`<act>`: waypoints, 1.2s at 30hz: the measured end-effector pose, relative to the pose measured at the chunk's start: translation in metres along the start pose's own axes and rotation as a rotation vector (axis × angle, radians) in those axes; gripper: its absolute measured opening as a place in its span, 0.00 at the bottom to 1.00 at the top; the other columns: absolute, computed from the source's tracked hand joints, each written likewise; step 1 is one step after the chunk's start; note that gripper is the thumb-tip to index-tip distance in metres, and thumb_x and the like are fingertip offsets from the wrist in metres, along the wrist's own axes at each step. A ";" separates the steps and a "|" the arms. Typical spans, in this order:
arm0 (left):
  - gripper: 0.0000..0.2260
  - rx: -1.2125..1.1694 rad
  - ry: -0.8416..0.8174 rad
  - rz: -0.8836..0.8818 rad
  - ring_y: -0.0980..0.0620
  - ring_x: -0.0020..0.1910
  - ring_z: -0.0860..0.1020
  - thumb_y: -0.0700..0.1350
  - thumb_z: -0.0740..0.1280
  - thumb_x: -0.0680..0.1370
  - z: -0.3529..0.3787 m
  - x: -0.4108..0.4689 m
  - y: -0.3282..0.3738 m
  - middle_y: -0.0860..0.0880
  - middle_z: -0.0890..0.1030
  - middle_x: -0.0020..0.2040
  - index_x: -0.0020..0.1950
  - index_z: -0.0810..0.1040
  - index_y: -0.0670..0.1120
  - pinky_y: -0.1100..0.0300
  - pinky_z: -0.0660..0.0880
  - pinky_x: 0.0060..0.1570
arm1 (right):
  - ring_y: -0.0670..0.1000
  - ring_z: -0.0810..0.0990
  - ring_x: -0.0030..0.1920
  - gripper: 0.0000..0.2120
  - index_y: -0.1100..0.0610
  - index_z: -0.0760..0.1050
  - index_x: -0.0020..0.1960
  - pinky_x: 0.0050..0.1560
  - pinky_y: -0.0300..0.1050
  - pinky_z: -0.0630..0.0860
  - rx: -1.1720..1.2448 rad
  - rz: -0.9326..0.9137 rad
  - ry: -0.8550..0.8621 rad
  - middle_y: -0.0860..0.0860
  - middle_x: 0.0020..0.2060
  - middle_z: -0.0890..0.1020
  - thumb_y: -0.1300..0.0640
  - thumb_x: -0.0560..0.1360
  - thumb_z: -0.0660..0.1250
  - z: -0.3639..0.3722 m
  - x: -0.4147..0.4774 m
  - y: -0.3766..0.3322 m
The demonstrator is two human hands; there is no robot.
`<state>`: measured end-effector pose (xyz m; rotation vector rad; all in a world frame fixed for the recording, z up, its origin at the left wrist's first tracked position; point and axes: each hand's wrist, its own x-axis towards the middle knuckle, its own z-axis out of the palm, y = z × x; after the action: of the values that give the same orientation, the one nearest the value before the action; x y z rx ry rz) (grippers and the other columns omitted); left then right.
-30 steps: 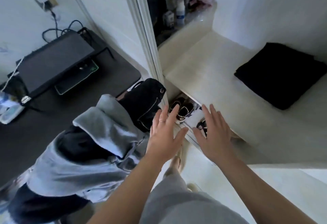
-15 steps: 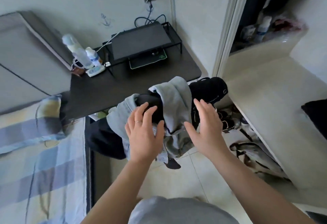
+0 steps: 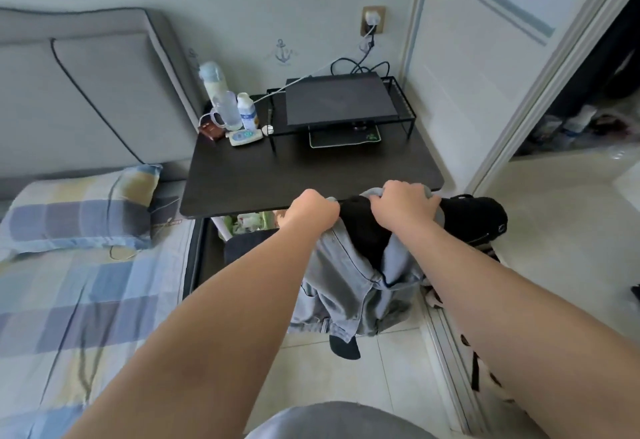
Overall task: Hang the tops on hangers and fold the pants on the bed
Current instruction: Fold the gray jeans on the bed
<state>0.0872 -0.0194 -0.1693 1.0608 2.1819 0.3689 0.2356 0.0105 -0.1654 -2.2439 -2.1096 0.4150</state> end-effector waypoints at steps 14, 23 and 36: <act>0.17 -1.112 0.177 0.247 0.53 0.39 0.79 0.35 0.65 0.73 -0.087 -0.075 -0.083 0.49 0.81 0.48 0.57 0.74 0.52 0.59 0.78 0.37 | 0.50 0.76 0.43 0.05 0.58 0.78 0.48 0.46 0.42 0.74 0.623 -0.581 0.650 0.47 0.41 0.78 0.62 0.81 0.64 -0.045 -0.114 -0.049; 0.16 -1.245 0.499 0.355 0.57 0.34 0.77 0.36 0.64 0.69 -0.251 -0.099 -0.222 0.54 0.79 0.34 0.52 0.78 0.51 0.63 0.77 0.35 | 0.39 0.74 0.38 0.06 0.56 0.76 0.44 0.42 0.28 0.67 0.979 -0.927 0.540 0.41 0.34 0.76 0.61 0.80 0.64 -0.081 -0.203 -0.234; 0.16 -0.887 1.067 -0.069 0.52 0.48 0.81 0.50 0.69 0.68 -0.379 -0.165 -0.503 0.50 0.81 0.53 0.54 0.73 0.59 0.52 0.80 0.48 | 0.41 0.69 0.34 0.09 0.58 0.75 0.44 0.36 0.34 0.67 1.184 -1.368 -0.227 0.46 0.30 0.71 0.58 0.82 0.61 0.008 -0.347 -0.487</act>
<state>-0.3923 -0.4501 -0.0748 0.2449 2.3721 1.9888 -0.2561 -0.2941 -0.0143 -0.0446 -1.9714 1.2463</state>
